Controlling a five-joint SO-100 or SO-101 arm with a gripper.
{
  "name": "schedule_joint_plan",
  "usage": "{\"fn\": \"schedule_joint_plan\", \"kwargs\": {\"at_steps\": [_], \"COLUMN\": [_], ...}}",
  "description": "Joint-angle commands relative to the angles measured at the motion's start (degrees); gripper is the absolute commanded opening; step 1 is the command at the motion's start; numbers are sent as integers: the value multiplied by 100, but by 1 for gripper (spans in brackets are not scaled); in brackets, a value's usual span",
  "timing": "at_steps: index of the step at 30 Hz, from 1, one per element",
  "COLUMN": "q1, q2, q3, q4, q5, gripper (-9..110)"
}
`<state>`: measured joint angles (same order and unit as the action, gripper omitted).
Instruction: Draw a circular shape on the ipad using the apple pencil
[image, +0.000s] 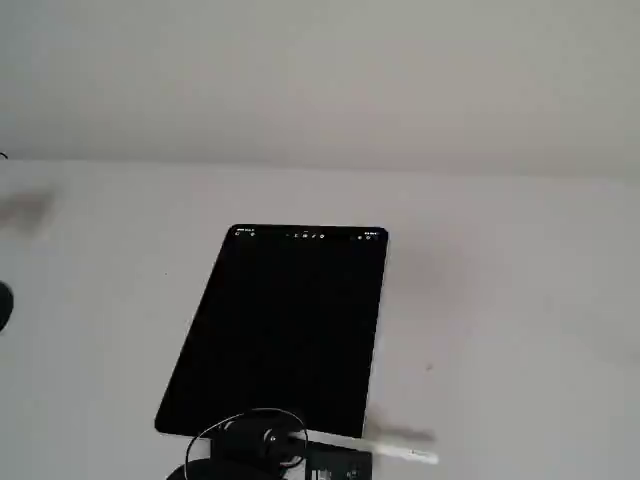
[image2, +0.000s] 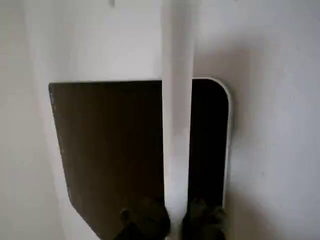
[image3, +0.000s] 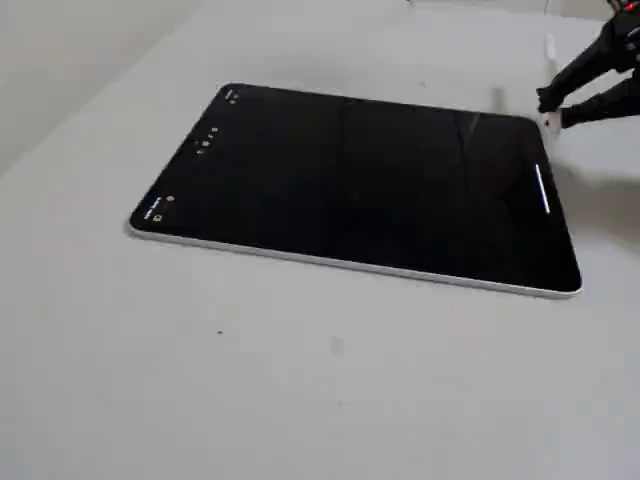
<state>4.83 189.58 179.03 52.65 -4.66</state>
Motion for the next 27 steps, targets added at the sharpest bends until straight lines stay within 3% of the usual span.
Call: {"fn": "schedule_joint_plan", "kwargs": {"at_steps": [1,16,27], "q1": [-308,-369,-615], "q2": [79,79,79], "q3": [-483,-466,-510], "q4": [-26,-97,-571], "q5": [-536,-624,-1687], "gripper": [0,0,0]}}
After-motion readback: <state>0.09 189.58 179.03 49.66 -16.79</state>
